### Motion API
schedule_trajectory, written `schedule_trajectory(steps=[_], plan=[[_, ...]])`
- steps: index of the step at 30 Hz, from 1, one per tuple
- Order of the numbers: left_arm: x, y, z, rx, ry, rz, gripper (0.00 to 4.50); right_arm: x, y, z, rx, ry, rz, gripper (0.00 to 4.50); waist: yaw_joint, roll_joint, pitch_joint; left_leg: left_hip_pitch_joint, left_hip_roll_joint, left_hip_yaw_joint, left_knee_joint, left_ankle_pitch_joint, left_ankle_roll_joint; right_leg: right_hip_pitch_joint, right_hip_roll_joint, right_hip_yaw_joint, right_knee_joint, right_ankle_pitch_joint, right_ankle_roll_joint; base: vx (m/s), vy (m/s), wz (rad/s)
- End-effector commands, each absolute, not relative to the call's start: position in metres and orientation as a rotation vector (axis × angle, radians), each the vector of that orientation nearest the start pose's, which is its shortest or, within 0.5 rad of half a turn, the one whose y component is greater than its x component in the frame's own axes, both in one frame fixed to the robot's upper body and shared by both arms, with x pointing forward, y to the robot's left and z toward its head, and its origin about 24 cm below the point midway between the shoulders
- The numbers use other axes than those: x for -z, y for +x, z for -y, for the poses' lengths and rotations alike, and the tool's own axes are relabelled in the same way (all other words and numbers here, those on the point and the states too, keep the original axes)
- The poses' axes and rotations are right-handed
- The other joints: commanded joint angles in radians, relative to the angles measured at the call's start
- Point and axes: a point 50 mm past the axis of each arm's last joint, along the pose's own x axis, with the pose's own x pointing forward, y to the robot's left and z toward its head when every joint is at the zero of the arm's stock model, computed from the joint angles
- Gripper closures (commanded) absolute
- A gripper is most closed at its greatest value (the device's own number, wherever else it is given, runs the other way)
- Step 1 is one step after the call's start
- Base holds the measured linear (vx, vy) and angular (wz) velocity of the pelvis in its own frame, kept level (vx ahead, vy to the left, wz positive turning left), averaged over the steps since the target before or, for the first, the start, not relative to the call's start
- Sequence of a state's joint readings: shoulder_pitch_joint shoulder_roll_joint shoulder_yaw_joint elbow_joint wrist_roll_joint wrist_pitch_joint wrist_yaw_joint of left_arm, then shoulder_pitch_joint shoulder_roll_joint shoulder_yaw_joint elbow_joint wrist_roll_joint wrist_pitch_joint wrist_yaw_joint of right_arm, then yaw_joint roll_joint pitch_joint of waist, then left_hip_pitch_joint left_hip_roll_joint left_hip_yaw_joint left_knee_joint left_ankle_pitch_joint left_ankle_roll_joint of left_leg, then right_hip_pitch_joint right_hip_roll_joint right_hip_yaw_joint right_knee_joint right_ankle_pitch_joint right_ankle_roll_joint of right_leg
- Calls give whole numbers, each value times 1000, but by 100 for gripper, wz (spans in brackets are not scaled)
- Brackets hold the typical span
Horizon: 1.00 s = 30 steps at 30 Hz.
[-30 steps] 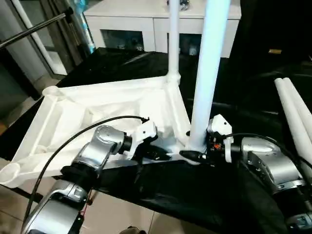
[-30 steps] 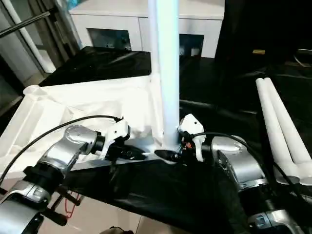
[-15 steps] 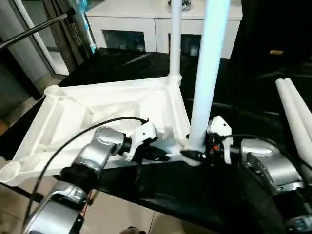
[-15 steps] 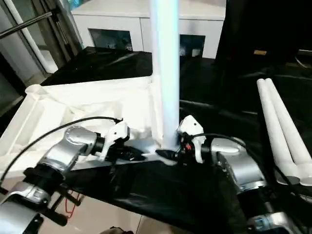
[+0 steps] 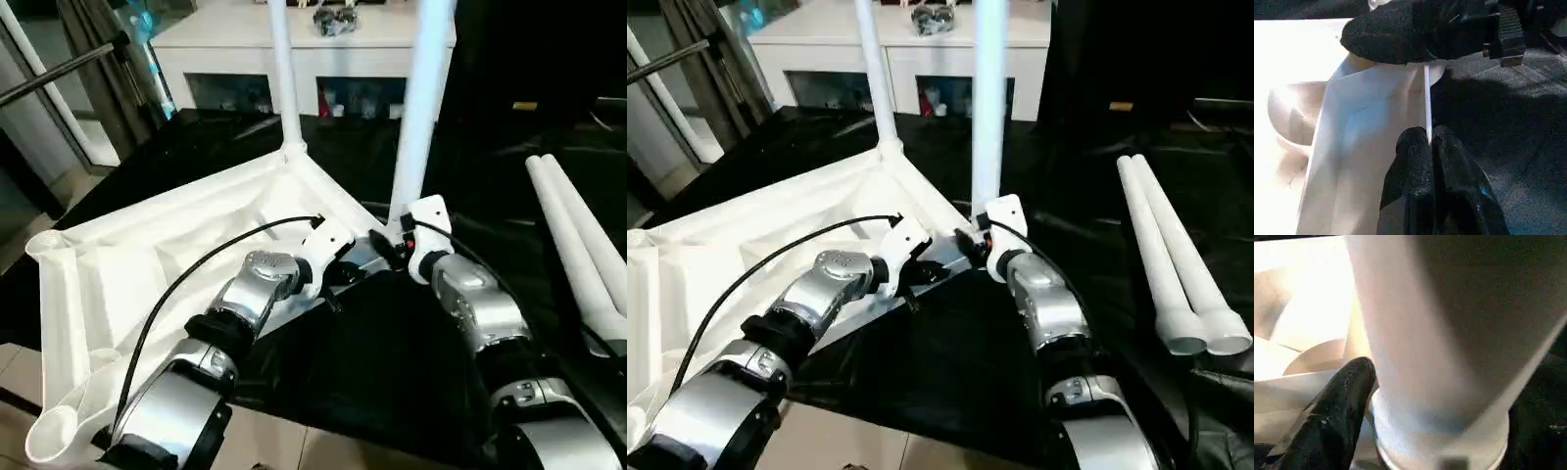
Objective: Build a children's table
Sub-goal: Rotate leg to tighten
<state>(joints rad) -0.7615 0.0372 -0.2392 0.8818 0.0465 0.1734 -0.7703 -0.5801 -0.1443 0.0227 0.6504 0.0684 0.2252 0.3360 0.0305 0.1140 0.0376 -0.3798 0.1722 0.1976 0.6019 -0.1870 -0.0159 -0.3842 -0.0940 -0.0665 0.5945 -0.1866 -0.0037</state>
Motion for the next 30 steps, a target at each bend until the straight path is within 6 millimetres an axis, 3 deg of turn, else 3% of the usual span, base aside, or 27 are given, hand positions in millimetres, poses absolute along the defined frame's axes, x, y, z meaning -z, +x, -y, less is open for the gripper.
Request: schedule_trajectory(steps=[1,4,7,9,10,15,16,19,22,27,30], plan=[[-55,340,-29,1121,235,-343,450,-17,333,100,-554,-12,-429,53,-3,-24,-55,13,48,-32,-79,-260,49,34,-63,35,-86,-292,-203,0,0,0],[-53,335,-35,1201,224,-336,450,-27,335,114,-618,-59,-375,26,-2,-26,-53,14,50,-33,-81,-281,49,33,-63,34,-88,-316,-202,0,0,0],[-53,332,-38,1257,228,-322,450,-32,334,123,-664,-105,-355,5,3,-26,-58,12,54,-32,-78,-245,63,35,-63,36,-81,-252,-212,0,0,0],[-54,329,-41,1305,232,-312,450,-36,332,129,-714,-141,-342,2,6,-26,-63,8,54,-29,-72,-193,86,36,-62,35,-70,-165,-235,0,0,0],[-54,325,-46,1364,233,-314,450,-41,326,139,-812,-190,-329,2,11,-28,-63,4,54,-29,-69,-169,100,43,-63,33,-67,-133,-240,0,0,0],[-54,319,-60,1445,256,-342,450,-54,306,155,-1043,-241,-337,2,33,-30,-70,2,59,-27,-59,-109,156,41,-63,35,-53,-49,-254,0,0,0],[-54,319,-62,1452,257,-345,450,-55,304,155,-1058,-241,-341,2,36,-28,-68,0,59,-26,-57,-103,167,35,-63,34,-53,-51,-260,0,0,0],[-53,316,-69,1492,264,-366,450,-58,298,159,-1118,-257,-352,2,36,-28,-63,2,61,-27,-65,-159,135,34,-62,33,-62,-147,-252,0,0,0],[-53,311,-78,1558,277,-391,450,-61,295,161,-1151,-240,-351,2,36,-26,-61,5,63,-28,-71,-189,114,30,-61,36,-65,-186,-243,0,0,0],[-52,306,-83,1584,289,-405,450,-59,294,162,-1146,-254,-365,40,35,-25,-62,6,62,-28,-71,-183,93,30,-61,37,-61,-156,-247,0,0,0],[-52,305,-85,1586,285,-408,450,-59,293,161,-1146,-235,-369,69,36,-25,-65,6,60,-26,-67,-156,102,31,-61,37,-58,-122,-252,0,0,0]])
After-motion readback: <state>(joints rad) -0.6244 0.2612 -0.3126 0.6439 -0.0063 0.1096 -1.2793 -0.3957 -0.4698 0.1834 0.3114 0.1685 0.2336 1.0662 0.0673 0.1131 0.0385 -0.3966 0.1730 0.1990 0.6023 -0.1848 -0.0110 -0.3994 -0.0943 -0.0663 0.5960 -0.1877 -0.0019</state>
